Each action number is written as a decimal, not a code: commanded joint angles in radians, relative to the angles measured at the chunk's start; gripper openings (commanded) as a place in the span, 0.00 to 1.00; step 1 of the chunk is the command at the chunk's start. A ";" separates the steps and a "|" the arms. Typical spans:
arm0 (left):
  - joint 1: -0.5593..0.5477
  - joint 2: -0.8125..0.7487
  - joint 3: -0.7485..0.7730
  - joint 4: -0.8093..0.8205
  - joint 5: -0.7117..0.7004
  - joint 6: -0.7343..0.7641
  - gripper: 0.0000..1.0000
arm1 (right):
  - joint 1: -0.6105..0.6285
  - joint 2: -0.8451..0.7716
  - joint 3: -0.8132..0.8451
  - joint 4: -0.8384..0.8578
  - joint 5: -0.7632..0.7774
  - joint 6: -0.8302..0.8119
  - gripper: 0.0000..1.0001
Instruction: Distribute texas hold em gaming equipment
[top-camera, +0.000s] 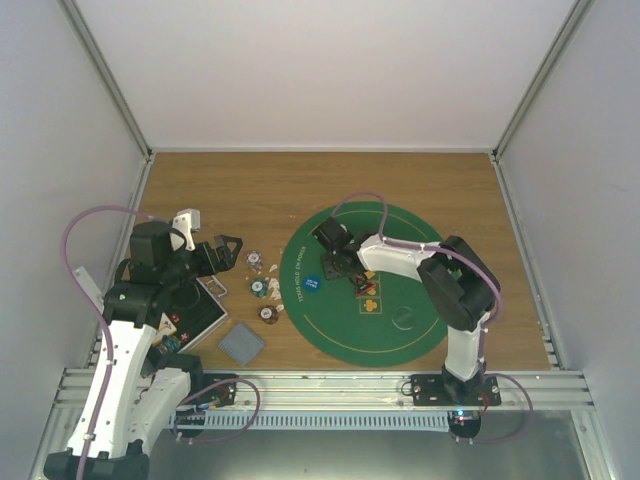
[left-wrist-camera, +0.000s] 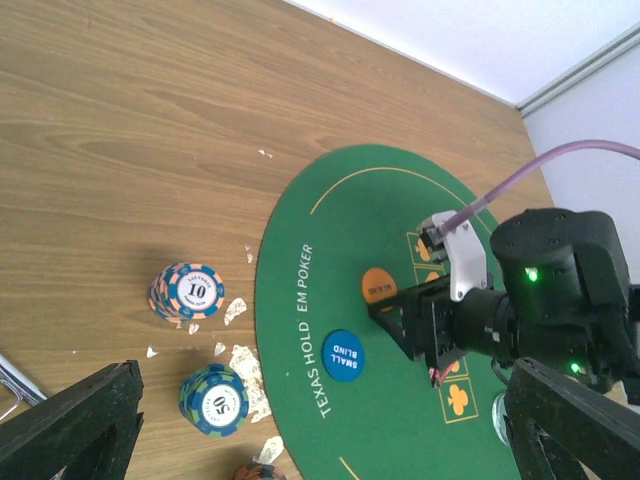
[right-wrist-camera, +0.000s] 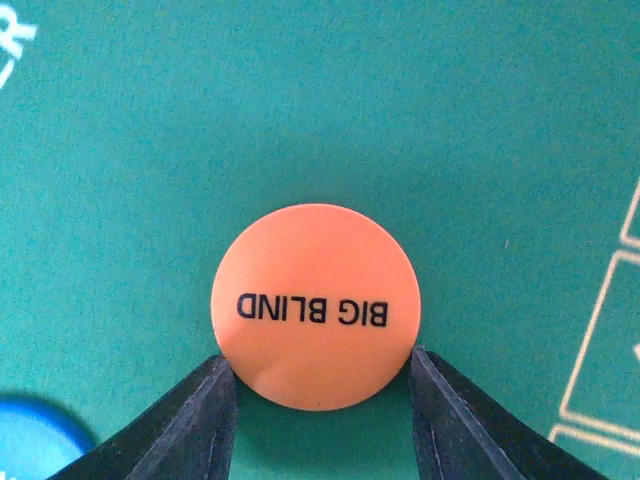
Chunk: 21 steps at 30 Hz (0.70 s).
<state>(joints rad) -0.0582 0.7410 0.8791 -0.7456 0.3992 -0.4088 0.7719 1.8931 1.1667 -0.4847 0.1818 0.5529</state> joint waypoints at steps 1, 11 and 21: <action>0.005 -0.009 0.029 0.012 -0.009 0.007 0.99 | -0.054 0.094 0.036 -0.015 0.072 0.008 0.47; 0.004 0.001 0.029 0.010 -0.026 0.011 0.99 | -0.188 0.212 0.164 -0.025 0.042 -0.059 0.45; 0.005 0.013 0.025 0.016 -0.039 0.009 0.99 | -0.267 0.303 0.286 -0.052 0.017 -0.098 0.45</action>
<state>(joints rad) -0.0582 0.7544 0.8810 -0.7464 0.3756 -0.4080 0.5449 2.1090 1.4555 -0.4706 0.1806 0.4835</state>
